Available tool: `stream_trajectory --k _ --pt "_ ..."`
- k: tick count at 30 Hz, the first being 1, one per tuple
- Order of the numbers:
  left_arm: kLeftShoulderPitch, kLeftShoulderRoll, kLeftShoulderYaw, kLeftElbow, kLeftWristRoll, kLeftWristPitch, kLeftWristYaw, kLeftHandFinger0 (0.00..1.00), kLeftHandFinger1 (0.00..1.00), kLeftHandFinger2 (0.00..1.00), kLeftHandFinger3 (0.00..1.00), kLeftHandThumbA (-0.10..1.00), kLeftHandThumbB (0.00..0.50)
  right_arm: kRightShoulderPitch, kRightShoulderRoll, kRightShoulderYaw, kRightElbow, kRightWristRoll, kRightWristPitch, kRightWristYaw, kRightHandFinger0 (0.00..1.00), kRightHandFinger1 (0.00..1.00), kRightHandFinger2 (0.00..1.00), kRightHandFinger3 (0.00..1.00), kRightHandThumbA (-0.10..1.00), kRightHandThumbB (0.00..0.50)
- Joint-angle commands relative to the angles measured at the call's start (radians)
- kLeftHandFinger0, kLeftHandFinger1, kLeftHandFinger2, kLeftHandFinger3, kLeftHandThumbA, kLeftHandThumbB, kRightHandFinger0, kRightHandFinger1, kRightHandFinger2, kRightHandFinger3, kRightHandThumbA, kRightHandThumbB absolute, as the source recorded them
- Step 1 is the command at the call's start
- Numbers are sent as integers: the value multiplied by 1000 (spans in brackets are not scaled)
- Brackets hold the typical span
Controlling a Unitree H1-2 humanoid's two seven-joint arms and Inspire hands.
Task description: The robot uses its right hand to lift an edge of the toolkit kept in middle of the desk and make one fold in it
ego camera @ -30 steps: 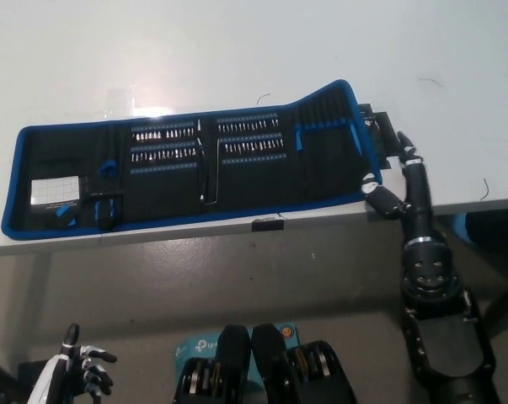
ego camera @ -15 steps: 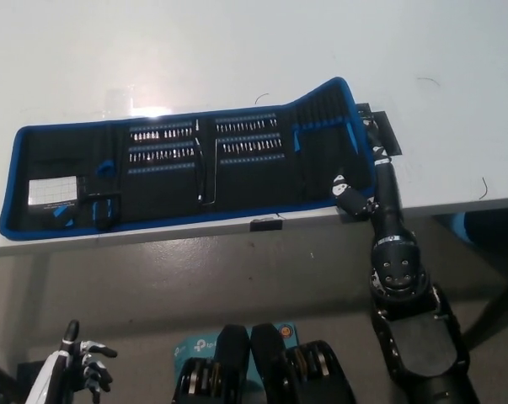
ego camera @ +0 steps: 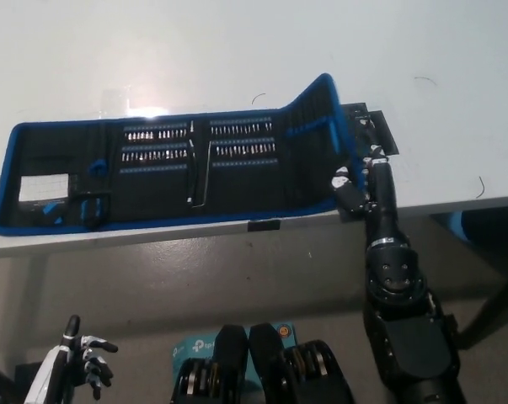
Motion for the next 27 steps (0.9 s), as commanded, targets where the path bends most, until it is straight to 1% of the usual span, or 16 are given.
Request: stream_trajectory --k 1,2,4,5,6,12,15,17,18,19,20,21,22,24,26,27 --pt "-3 18 -1 -22 -5 -13 -14 197 263 264 394 1000 500 -30 35 -4 -1 67 -119 22 0 0 148 593 -100 98" --pt "0 20 -3 -24 3 -13 -12 228 278 270 400 1000 500 -31 31 0 1 64 -128 22 0 0 62 426 -100 84" --pt "1 22 -4 -22 3 -16 -14 234 282 277 405 1000 500 -33 30 2 -3 64 -126 22 0 0 6 338 -100 85" --pt "-2 28 -7 -17 6 -17 -18 243 284 283 410 1000 500 -34 28 3 -7 64 -120 23 0 0 0 340 -100 92" --pt "-2 26 -6 -20 3 -13 -16 217 273 275 397 1000 500 -36 24 5 -9 59 -119 19 0 0 0 342 -100 113" --pt "-15 37 -13 -16 4 -20 -24 203 257 251 395 1000 500 -38 15 2 1 66 -143 18 0 0 0 351 -100 145" --pt "-13 36 -16 -21 3 -11 -21 219 266 264 401 1000 500 -31 4 23 -5 36 -135 16 0 0 0 364 -100 140" --pt "-11 39 -22 -27 10 -12 -19 238 279 284 403 1000 500 -39 -17 57 3 6 -133 32 0 0 0 368 -100 126" --pt "-12 41 -20 -30 9 -5 -18 238 280 285 403 1000 500 -56 -49 115 7 -51 -131 59 0 0 0 374 -100 126" --pt "-13 43 -21 -26 9 -8 -18 243 284 282 395 1000 500 -71 -66 149 7 -79 -113 74 0 0 0 369 -100 143" --pt "-13 43 -21 -29 8 -7 -18 245 283 280 395 1000 500 -82 -87 185 10 -93 -109 100 0 0 0 383 -100 138" --pt "-12 44 -21 -30 -1 -1 -25 261 290 293 408 1000 500 -95 -105 226 3 -117 -75 126 0 0 0 385 -100 147" --pt "-12 44 -21 -30 -1 -1 -25 265 291 293 409 1000 500 -96 -109 233 3 -113 -74 123 0 0 0 386 -100 148" --pt "-17 51 -21 -27 -4 -1 -31 277 294 288 408 1000 500 -125 -146 328 -2 -197 -28 150 0 0 39 374 -100 169" --pt "-21 52 -24 -40 0 14 -30 296 305 291 392 1000 500 -159 -176 446 -3 -301 8 184 0 0 25 331 -100 209" --pt "-24 53 -24 -38 -1 14 -32 289 293 274 390 1000 500 -166 -186 484 -5 -327 12 190 0 4 49 352 -100 211"
